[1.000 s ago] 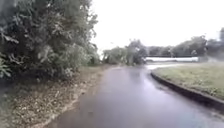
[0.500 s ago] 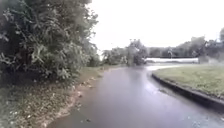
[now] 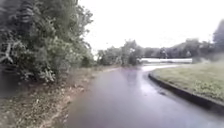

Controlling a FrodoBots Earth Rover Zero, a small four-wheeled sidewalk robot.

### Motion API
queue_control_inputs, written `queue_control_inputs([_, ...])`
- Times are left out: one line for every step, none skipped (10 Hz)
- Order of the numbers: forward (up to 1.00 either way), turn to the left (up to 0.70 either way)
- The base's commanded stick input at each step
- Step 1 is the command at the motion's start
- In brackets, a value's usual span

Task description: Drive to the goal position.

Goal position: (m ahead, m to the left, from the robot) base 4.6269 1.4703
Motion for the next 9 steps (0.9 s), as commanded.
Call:
queue_control_inputs([0.70,-0.08])
queue_control_inputs([0.70,-0.10])
queue_control_inputs([0.70,-0.13])
queue_control_inputs([0.70,-0.15])
queue_control_inputs([0.70,-0.18])
queue_control_inputs([0.70,-0.15])
queue_control_inputs([0.70,-0.06])
queue_control_inputs([0.70,0.01])
queue_control_inputs([0.70,0.08])
